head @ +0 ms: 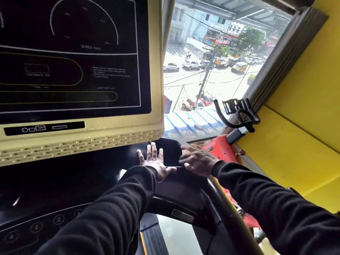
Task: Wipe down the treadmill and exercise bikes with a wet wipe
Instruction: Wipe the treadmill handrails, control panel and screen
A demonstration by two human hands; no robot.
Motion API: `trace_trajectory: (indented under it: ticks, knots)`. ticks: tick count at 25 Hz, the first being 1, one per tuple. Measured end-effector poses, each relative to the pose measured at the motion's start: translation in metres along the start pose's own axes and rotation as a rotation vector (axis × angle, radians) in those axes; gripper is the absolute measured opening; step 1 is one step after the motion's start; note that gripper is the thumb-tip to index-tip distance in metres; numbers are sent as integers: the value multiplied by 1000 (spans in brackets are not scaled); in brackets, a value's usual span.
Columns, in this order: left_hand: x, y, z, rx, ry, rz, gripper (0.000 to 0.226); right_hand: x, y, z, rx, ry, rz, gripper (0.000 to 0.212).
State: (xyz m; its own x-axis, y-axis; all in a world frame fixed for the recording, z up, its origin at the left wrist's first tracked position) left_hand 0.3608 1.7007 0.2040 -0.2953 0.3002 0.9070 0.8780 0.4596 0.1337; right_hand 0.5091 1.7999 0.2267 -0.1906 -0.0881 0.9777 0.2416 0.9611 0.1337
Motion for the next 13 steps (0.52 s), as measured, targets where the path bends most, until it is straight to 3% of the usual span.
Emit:
trace_trajectory:
  ticks: [2, 6, 8, 10, 13]
  knots:
    - [-1, 0, 1, -3, -1, 6, 99, -4, -1, -9, 70, 64, -20, 51]
    - [-1, 0, 0, -4, -9, -5, 100, 3, -1, 23, -229, -206, -81, 57]
    - [0, -1, 1, -1, -9, 2, 100, 7, -4, 30, -237, -230, -84, 58]
    - [1, -1, 1, -1, -2, 11, 99, 3, -5, 14, -160, -135, -26, 51]
    - [-1, 0, 3, -6, -1, 20, 99, -8, -17, -20, -187, 99, 70, 63]
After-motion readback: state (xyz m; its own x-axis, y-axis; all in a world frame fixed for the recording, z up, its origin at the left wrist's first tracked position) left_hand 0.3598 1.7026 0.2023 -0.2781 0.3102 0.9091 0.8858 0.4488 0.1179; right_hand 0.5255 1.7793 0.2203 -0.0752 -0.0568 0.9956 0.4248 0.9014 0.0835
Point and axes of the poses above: each hand's wrist, its own z-axis towards the middle knuckle, its own x-axis out of the back of the hand, y = z × x, the point moved 4 cm from there along z, towards the middle knuckle, and after that the axes turned 7 degrees about x, right-handed, at the moved point
